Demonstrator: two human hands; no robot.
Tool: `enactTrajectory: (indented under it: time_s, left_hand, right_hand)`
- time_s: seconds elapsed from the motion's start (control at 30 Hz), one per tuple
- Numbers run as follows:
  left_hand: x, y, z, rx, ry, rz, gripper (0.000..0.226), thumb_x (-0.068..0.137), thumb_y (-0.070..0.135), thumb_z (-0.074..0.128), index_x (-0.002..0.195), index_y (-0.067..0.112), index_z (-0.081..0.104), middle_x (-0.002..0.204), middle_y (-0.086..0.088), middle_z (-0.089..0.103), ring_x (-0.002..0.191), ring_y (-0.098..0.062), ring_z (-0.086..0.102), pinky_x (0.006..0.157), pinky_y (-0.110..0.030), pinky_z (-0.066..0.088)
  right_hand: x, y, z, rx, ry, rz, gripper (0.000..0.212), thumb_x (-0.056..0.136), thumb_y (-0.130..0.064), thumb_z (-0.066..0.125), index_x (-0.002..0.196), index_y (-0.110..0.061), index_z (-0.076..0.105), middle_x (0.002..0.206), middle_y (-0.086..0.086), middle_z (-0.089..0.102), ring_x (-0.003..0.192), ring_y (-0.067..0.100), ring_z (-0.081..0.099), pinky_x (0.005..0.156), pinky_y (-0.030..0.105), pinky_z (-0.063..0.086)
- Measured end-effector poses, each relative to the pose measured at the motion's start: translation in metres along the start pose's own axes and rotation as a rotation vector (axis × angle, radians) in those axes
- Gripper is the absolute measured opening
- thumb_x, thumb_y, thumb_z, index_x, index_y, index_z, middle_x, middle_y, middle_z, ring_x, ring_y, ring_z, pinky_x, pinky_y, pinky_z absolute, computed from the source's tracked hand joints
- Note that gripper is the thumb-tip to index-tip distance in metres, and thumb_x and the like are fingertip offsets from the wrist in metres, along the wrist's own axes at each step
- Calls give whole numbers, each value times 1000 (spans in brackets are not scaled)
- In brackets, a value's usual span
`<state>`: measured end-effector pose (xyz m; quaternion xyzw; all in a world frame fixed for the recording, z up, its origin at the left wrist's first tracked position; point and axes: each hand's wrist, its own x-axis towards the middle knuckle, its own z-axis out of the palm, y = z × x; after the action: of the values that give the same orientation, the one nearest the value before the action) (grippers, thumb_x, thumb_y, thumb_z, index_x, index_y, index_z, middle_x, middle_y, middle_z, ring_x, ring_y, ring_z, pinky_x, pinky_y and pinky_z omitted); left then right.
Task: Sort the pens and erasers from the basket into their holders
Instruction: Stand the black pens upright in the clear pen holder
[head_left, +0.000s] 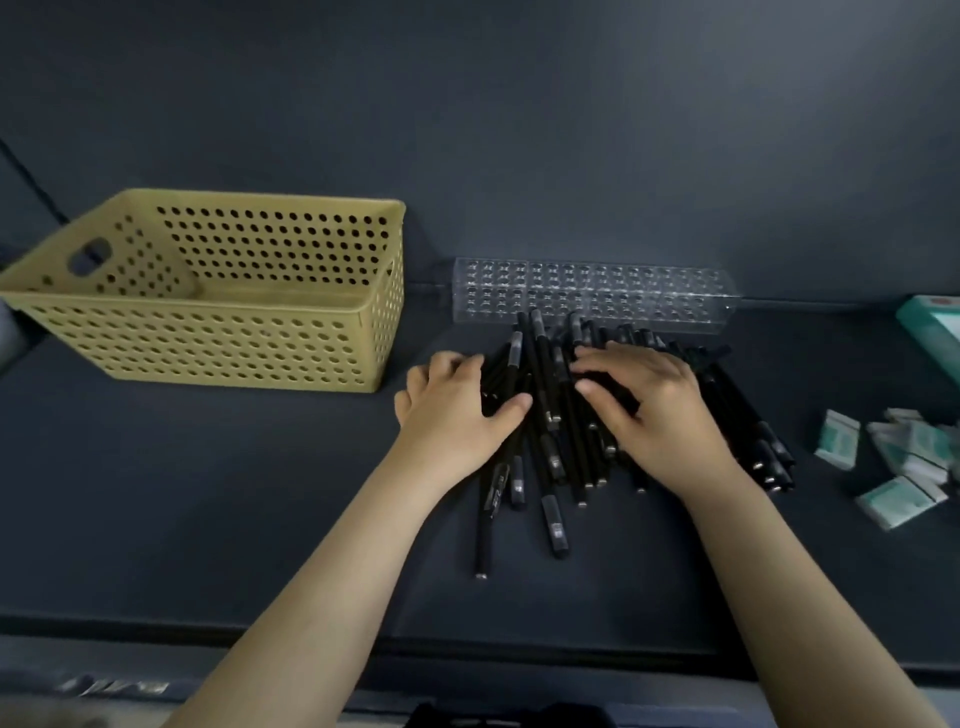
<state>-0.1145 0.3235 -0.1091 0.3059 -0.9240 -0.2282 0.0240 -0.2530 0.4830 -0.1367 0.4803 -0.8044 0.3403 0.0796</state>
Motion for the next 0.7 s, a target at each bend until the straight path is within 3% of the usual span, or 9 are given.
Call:
enactTrajectory:
  time_s: [0.17,0.37,0.57,0.63,0.7]
  left_hand:
    - [-2,2,5,62,-54,25,93,79,76,44,150,21,20,146,0,20,133,-27,20,108,-41,20]
    - [3,-10,-6,40,-88,27,76,86,62,52,147,26,27,142,-1,28,130,-27,24,106,-37,25]
    - [8,-15,-6,-23,-23,29,60,87,49,61,137,22,44,131,-4,43,124,-27,37,99,-36,34]
    - [10,-16,-6,-37,-7,29,51,88,46,62,128,16,50,123,-5,50,119,-27,44,94,-36,38]
    - [12,-15,-6,4,21,51,36,90,44,59,107,12,53,106,-4,51,110,-28,49,84,-35,41]
  right_hand:
    - [-2,0,-1,-2,15,15,38,96,-44,47,121,-23,65,121,-8,67,120,17,58,100,52,44]
    - [-3,1,-2,3,37,48,38,95,-44,46,118,-21,67,120,-9,67,120,16,58,101,51,44]
    - [-2,2,-2,31,45,52,38,95,-45,46,116,-22,68,119,-12,66,116,14,59,99,50,45]
    - [-2,2,-2,36,47,58,38,95,-45,46,116,-22,68,119,-11,67,116,14,60,99,50,45]
    - [-2,2,-2,32,52,55,38,96,-44,46,115,-21,69,118,-9,68,114,15,61,98,50,45]
